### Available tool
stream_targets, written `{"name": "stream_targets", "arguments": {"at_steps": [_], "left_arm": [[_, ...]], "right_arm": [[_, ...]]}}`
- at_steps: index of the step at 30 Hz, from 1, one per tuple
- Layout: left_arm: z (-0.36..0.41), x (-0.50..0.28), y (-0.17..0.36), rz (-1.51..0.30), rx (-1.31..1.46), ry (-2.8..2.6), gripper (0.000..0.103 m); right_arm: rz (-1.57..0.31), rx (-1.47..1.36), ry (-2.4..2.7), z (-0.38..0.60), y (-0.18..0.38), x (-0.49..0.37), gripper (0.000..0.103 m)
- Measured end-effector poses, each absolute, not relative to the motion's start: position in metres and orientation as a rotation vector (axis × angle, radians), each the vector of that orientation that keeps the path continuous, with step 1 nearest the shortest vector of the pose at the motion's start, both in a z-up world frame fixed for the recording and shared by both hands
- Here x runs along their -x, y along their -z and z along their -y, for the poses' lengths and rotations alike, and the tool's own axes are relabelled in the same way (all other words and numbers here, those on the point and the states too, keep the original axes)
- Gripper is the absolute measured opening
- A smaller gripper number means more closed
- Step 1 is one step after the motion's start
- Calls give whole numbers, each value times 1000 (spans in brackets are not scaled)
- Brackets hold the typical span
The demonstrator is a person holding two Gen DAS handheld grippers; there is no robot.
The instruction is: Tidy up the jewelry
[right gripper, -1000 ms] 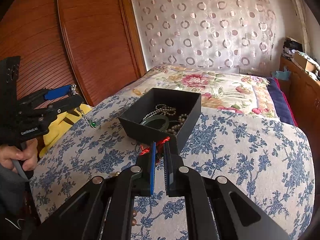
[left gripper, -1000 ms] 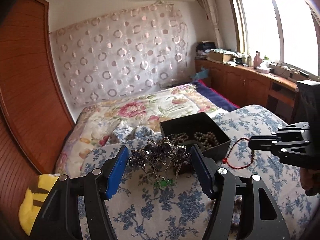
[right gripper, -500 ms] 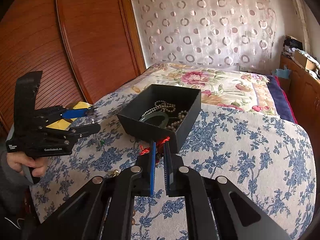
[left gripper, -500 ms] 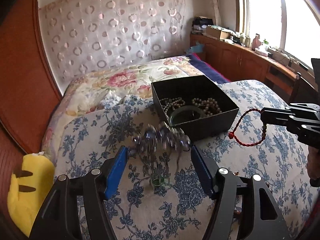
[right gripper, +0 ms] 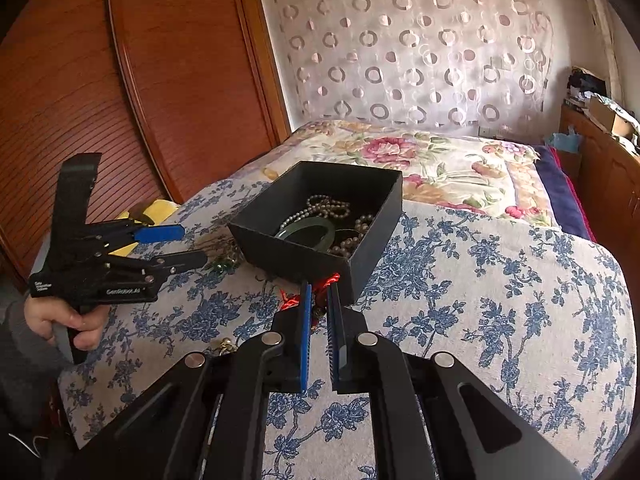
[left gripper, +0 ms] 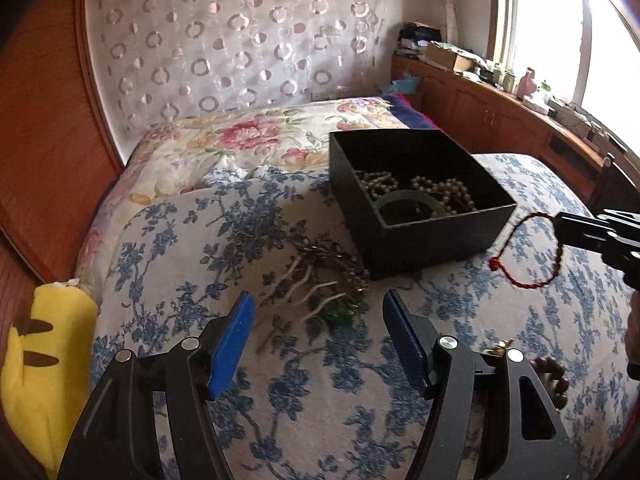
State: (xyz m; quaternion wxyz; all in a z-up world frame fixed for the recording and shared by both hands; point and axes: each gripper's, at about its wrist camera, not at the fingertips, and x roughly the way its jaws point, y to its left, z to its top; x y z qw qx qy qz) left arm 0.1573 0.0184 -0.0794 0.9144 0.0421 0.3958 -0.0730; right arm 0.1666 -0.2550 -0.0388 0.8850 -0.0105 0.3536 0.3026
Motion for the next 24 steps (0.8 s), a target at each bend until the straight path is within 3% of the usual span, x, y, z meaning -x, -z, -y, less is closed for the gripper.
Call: {"name": "stream_targets", "arguments": {"at_steps": [8, 20, 24], "left_arm": [[-30, -186, 95, -888, -26, 241, 68], [-14, -210, 106, -932, -160, 293, 71], [-16, -205, 104, -912, -162, 297, 59]], "right_arm": [[-745, 20, -624, 257, 42, -171, 8], [-743, 11, -612, 264, 41, -172, 8], [-744, 9, -609, 266, 42, -171, 8]]}}
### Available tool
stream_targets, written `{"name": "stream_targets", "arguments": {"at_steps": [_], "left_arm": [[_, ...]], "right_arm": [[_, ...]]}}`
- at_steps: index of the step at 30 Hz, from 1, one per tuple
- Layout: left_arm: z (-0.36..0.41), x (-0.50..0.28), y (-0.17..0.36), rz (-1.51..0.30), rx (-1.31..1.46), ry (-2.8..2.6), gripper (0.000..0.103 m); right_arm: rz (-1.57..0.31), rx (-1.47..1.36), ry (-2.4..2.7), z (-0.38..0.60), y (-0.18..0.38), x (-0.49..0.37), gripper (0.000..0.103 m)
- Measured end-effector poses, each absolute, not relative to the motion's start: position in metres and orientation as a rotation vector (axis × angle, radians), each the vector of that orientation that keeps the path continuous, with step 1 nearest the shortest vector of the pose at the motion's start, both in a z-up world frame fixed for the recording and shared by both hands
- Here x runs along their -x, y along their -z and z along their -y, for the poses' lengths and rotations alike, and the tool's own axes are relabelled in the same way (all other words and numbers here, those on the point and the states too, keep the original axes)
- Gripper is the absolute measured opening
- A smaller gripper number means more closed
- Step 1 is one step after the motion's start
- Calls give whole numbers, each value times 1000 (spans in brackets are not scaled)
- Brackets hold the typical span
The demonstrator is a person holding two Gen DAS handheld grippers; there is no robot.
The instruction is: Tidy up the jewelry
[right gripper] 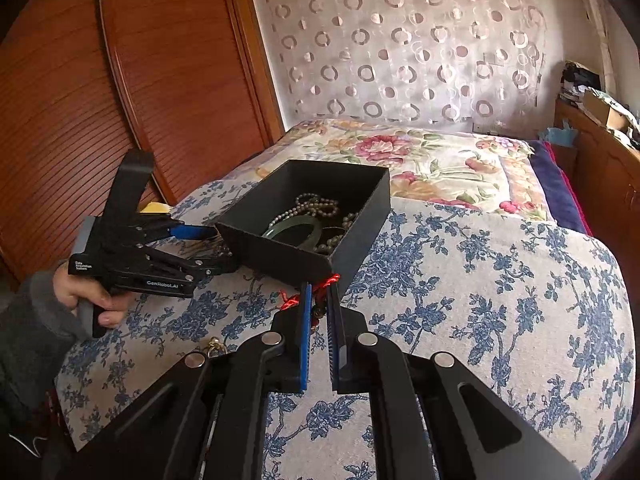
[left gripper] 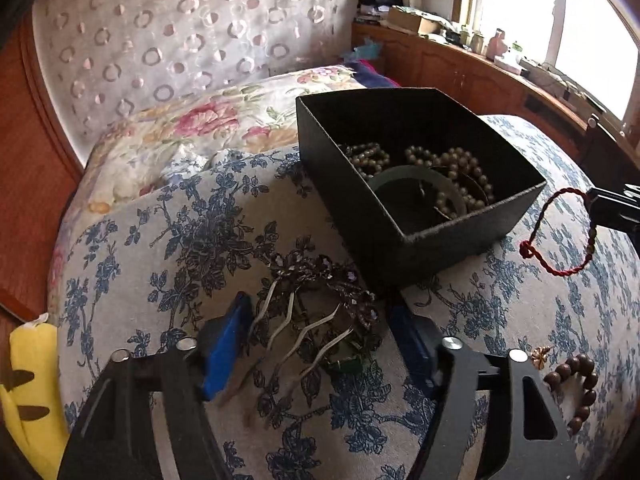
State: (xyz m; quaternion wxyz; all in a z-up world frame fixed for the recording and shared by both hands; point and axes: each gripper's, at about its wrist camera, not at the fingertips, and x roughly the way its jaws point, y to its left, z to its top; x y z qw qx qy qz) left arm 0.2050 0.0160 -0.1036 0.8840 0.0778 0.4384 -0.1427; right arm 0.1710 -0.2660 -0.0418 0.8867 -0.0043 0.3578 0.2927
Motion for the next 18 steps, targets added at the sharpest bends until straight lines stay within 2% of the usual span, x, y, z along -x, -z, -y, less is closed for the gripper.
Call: {"name": "stream_targets", "arguments": {"at_steps": [4, 7, 9, 11, 18], "left_arm": [[-18, -194, 101, -894, -152, 288, 53], [-22, -181, 93, -860, -121, 268, 52], [-25, -171, 85, -831, -97, 262, 22], [-27, -165, 77, -809, -75, 249, 6], [-33, -156, 65, -786, -67, 246, 6]], "right_arm": [[-747, 14, -610, 265, 43, -169, 8], [-746, 18, -613, 263, 42, -168, 8], [-746, 19, -612, 262, 42, -167, 8], [-747, 19, -612, 262, 42, -167, 8], [-742, 27, -615, 259, 41, -163, 8]]}}
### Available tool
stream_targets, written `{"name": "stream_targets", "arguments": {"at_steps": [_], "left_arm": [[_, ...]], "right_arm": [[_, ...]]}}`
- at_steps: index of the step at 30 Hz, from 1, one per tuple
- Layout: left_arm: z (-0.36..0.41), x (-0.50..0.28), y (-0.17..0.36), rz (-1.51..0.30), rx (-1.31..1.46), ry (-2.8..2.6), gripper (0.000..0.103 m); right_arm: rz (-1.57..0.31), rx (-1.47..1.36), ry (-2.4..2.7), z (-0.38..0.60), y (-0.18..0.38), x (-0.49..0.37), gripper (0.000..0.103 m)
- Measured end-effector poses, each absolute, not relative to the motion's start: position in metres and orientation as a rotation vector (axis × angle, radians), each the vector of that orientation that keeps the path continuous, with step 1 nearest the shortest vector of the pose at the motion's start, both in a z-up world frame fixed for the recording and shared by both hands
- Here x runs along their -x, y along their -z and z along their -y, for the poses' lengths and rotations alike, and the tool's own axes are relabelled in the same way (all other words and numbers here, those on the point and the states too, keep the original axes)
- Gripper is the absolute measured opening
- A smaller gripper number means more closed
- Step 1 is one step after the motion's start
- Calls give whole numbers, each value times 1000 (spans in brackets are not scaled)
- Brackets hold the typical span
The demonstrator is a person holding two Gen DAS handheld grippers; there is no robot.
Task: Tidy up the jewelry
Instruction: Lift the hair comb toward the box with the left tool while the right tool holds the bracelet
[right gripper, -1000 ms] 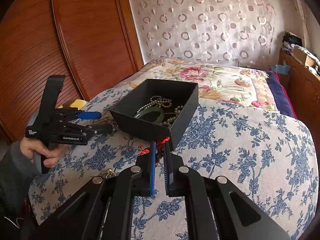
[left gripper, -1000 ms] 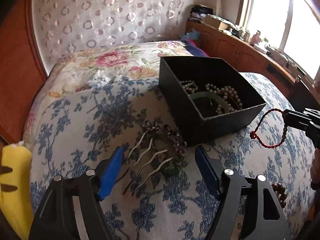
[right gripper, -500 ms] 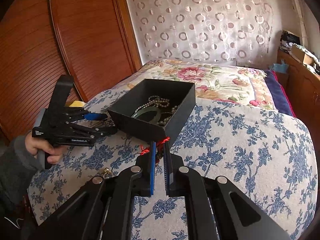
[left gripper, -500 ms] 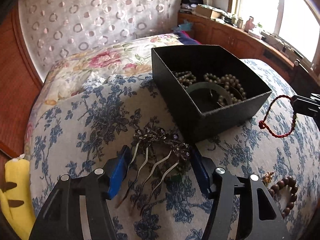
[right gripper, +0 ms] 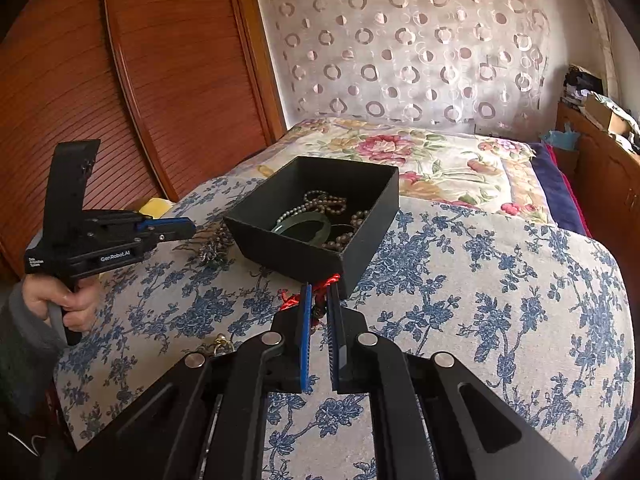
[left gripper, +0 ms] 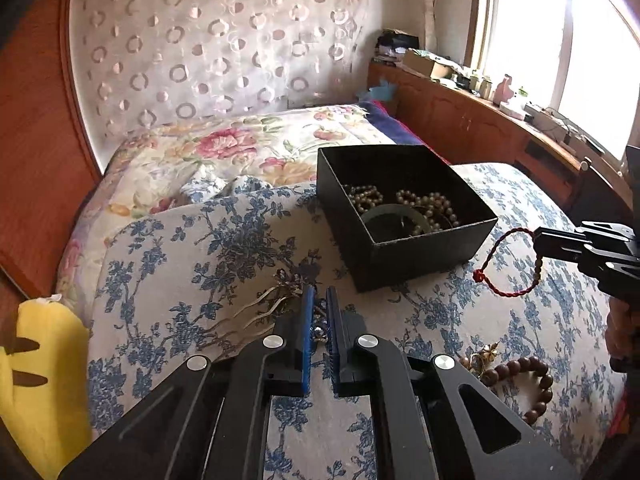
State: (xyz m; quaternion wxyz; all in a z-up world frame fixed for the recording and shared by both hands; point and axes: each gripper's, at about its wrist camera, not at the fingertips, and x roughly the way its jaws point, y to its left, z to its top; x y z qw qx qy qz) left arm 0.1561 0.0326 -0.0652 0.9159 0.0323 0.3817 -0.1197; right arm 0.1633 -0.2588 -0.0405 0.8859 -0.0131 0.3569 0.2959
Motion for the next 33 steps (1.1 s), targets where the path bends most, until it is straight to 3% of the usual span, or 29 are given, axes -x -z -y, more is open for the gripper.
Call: {"name": "stream_targets", "arguments": {"at_steps": [1, 3, 5, 8, 14, 17, 23, 25, 33], "left_arm": [[-34, -157, 65, -783, -65, 241, 7], [-38, -164, 67, -796, -60, 222, 25], [-35, -171, 71, -801, -89, 233, 53], [-27, -184, 84, -840, -161, 246, 66], [-33, -204, 98, -916, -153, 261, 69], [-33, -200, 98, -918, -137, 289, 60], [-13, -178, 99, -901, -263, 290, 51], [-12, -174, 99, -913, -257, 306, 40], [-23, -158, 94, -895, -212, 290, 40]], "right_arm": [[-742, 28, -615, 259, 40, -163, 8], [-742, 27, -615, 258, 40, -162, 8], [-743, 26, -615, 258, 40, -162, 8], [-745, 26, -615, 257, 40, -162, 8], [-742, 22, -611, 259, 39, -163, 8], [-747, 20, -606, 261, 42, -164, 8], [-748, 25, -610, 259, 43, -162, 8], [-744, 24, -611, 259, 41, -160, 8], [-729, 28, -609, 261, 36, -152, 8]]}}
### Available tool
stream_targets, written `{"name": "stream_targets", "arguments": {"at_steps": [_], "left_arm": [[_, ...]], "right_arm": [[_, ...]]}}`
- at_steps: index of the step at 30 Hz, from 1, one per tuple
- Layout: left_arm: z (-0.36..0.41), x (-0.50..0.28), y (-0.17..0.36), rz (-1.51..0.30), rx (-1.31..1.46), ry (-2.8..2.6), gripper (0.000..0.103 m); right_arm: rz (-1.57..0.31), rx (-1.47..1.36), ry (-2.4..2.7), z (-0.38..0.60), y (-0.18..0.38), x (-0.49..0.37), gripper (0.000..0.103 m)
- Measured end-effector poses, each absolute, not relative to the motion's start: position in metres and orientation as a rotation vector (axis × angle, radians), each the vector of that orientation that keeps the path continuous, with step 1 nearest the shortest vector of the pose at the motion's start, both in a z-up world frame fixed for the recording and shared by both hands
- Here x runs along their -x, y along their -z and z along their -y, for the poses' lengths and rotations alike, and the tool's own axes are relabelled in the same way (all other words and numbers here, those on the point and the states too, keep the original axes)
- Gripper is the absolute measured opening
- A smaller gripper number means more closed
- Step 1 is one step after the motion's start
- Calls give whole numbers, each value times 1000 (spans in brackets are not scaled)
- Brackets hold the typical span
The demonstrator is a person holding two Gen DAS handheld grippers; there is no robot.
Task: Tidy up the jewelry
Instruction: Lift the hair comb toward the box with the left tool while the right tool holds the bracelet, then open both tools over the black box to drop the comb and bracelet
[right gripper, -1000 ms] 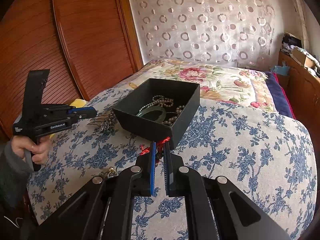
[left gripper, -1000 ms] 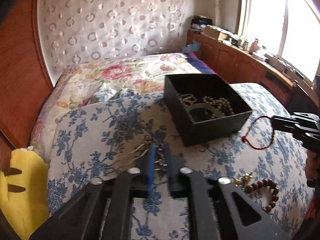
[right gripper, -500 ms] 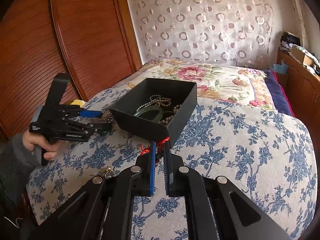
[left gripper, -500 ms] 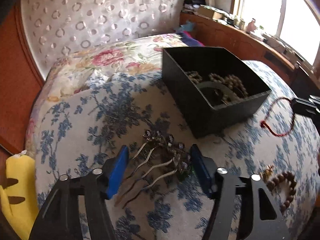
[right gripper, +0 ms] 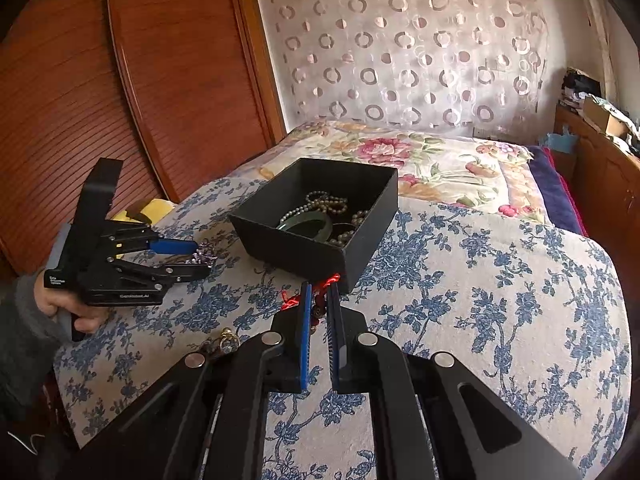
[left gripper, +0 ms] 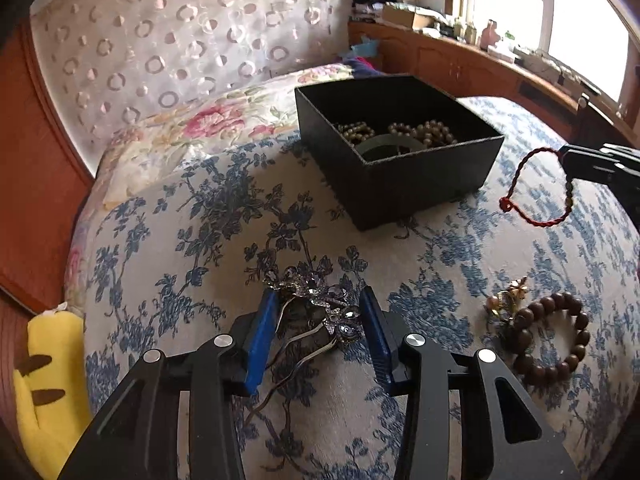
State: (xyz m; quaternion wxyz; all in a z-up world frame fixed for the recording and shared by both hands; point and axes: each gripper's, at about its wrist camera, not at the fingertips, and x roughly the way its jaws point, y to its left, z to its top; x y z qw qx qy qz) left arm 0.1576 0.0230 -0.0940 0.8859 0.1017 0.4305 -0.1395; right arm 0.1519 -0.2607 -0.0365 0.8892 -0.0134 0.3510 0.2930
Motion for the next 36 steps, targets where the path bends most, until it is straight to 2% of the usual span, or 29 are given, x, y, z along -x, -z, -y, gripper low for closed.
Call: {"name": "stream_targets", "arguments": {"at_steps": [14, 31, 33, 36], "left_arm": [[-34, -132, 25, -671, 2, 335, 40], [-4, -189, 3, -640, -45, 344, 40], [1, -198, 2, -642, -48, 348, 40], [8, -208, 2, -642, -56, 352, 40]], "right_arm": [[-725, 28, -601, 261, 32, -150, 8], [-676, 3, -655, 243, -3, -218, 9], [-687, -1, -664, 238, 0, -230, 12], [-697, 5, -681, 233, 5, -240, 23]]}}
